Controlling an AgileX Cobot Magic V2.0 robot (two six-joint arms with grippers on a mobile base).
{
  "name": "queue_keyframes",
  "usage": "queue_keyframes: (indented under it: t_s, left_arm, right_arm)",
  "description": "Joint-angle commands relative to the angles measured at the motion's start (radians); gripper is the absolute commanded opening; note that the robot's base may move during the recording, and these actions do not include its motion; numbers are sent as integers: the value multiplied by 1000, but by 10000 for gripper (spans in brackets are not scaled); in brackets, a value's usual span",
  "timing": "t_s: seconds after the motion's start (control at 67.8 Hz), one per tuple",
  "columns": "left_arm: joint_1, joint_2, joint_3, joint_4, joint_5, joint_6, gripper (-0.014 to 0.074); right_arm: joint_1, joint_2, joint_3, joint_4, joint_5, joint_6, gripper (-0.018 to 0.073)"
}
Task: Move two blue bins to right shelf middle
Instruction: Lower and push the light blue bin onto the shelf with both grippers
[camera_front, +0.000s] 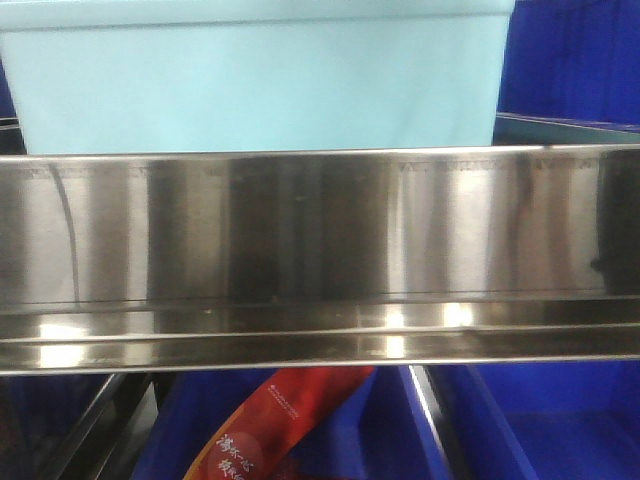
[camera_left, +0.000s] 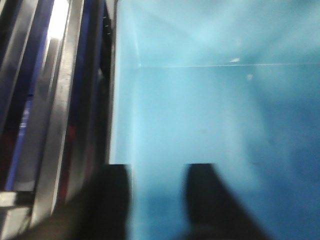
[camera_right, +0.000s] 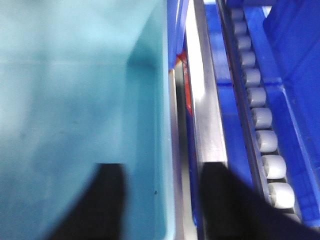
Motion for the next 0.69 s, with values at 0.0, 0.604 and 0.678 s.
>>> queue_keyframes:
  t_s: [0.0,0.604,0.678]
  left_arm:
    - [-5,-31,-8,-48,-8,-5,-16]
    - [-5,-352,448,-256,-522,198,-111]
    - [-5,-431,579,-256,-663,198,-111]
  right_arm:
    - [0,-37,-11,-5,-5,-10,-7]
    - [3,-342,423,-5,-534,-122,-163]
    - [3,-407,507,-18,-638,-122,-163]
